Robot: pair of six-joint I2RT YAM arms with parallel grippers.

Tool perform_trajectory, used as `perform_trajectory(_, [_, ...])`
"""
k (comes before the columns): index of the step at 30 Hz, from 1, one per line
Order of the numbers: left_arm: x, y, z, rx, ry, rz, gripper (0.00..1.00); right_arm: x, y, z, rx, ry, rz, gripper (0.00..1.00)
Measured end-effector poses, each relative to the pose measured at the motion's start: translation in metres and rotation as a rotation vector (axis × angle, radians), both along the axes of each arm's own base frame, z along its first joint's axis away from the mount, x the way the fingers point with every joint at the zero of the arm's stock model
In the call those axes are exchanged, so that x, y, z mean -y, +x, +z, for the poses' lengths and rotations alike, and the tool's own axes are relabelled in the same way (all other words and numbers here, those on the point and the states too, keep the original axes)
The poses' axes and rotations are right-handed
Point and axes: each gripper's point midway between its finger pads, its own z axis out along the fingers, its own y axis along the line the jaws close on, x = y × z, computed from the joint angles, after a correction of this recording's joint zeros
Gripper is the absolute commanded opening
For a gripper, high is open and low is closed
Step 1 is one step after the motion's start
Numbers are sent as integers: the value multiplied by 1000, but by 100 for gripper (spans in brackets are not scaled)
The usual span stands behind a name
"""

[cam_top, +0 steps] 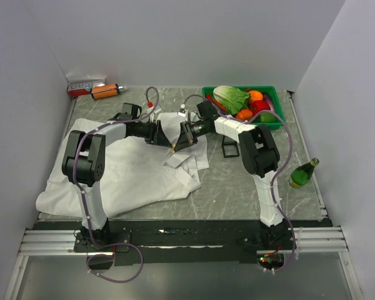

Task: Remove the brooch from the garment

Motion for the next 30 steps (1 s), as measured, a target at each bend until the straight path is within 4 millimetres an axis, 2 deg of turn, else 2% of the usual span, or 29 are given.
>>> perform_trajectory(6, [21, -13, 0, 50, -37, -66, 47, 9, -2, 22, 189, 1, 21, 0])
perform_trajectory(9, [24, -17, 1, 71, -61, -90, 41, 11, -2, 23, 218, 12, 37, 0])
perform_trajectory(15, [30, -26, 2, 78, -92, -135, 26, 13, -7, 21, 225, 14, 62, 0])
perform_trajectory(16, [30, -26, 3, 79, -96, -140, 19, 14, -8, 21, 223, 13, 64, 0])
perform_trajectory(18, [30, -27, 2, 82, -103, -148, 14, 14, -8, 21, 222, 11, 66, 0])
perform_trajectory(20, [31, -28, 3, 83, -110, -154, 2, 14, -8, 22, 222, 6, 68, 0])
perform_trajectory(21, [31, -28, 4, 81, -114, -155, 1, 15, -8, 22, 228, 1, 72, 0])
perform_trajectory(25, [32, -26, 6, 62, -124, -142, 1, 15, -6, 21, 279, -9, 91, 7])
perform_trajectory(26, [32, -26, 5, 52, -127, -139, 1, 15, -6, 20, 291, -15, 93, 16])
perform_trajectory(28, [33, -25, 3, 27, -134, -133, 1, 16, -5, 18, 302, -28, 92, 25])
perform_trajectory(29, [33, -26, 2, 14, -137, -130, 2, 17, -4, 16, 309, -39, 90, 29])
perform_trajectory(30, [33, -25, 2, 11, -140, -128, 4, 17, -4, 15, 308, -46, 89, 29])
